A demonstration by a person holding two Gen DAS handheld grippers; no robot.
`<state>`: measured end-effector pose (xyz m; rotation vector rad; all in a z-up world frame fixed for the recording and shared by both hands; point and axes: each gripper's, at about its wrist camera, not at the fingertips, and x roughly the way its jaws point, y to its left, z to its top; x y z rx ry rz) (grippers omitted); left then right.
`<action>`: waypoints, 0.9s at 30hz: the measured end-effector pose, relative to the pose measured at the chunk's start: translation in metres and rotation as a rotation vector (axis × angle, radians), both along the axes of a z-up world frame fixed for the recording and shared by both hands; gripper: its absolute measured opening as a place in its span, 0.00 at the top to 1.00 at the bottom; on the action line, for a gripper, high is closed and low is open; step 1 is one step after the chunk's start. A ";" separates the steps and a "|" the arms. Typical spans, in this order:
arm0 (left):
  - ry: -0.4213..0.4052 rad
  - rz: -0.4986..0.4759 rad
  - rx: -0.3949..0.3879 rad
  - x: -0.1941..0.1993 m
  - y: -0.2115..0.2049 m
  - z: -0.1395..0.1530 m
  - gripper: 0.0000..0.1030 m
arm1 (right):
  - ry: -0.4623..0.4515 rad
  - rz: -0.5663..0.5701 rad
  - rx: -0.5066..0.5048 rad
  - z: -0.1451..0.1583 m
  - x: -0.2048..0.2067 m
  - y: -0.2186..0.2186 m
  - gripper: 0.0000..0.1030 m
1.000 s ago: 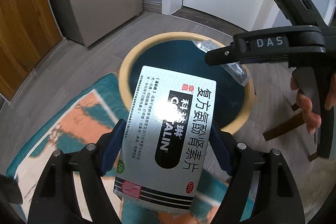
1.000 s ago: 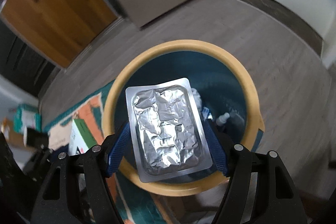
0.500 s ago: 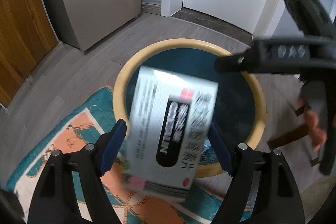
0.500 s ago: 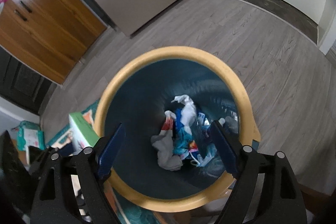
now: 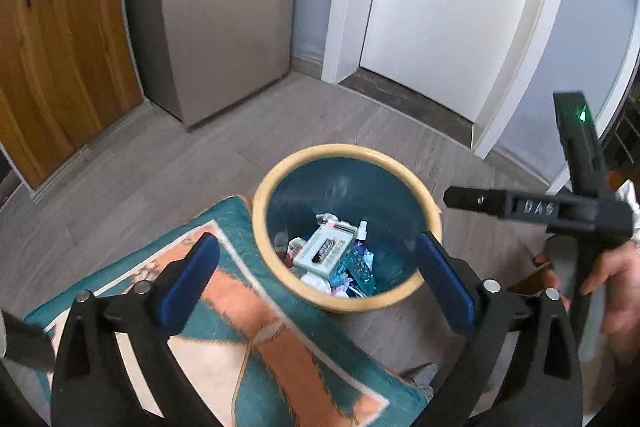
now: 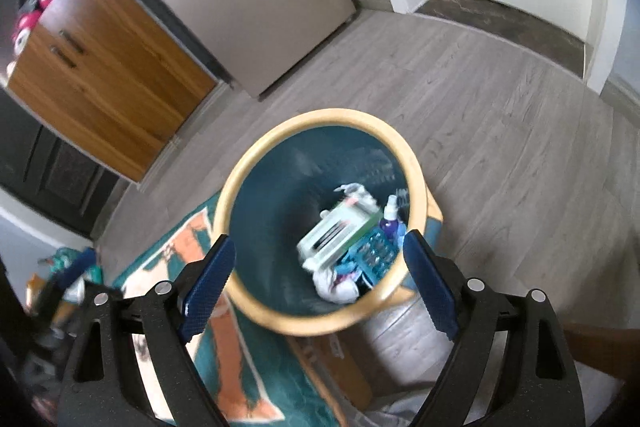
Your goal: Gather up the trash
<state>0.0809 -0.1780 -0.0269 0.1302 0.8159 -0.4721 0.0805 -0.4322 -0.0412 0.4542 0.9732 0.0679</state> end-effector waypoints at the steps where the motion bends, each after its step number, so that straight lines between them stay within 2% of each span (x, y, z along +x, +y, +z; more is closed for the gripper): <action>1: 0.001 -0.001 0.004 -0.006 0.002 0.004 0.06 | -0.014 0.010 -0.020 0.005 -0.007 0.003 0.16; 6: -0.037 0.036 0.053 -0.040 0.018 0.021 0.06 | -0.076 0.038 -0.098 0.023 -0.042 0.013 0.12; 11: -0.063 0.096 0.081 -0.057 0.019 0.019 0.06 | -0.107 0.035 -0.152 0.033 -0.067 0.024 0.05; 16: -0.068 0.117 0.103 -0.053 0.013 0.011 0.06 | -0.123 0.000 -0.237 0.038 -0.070 0.031 0.05; 19: -0.062 0.102 0.066 -0.054 0.013 0.012 0.06 | -0.117 0.017 -0.280 0.037 -0.069 0.039 0.05; 23: -0.111 0.108 0.092 -0.057 0.010 0.014 0.06 | -0.091 0.033 -0.319 0.031 -0.065 0.041 0.05; 27: -0.140 0.103 0.133 -0.058 0.006 0.012 0.06 | -0.091 0.032 -0.317 0.029 -0.065 0.040 0.05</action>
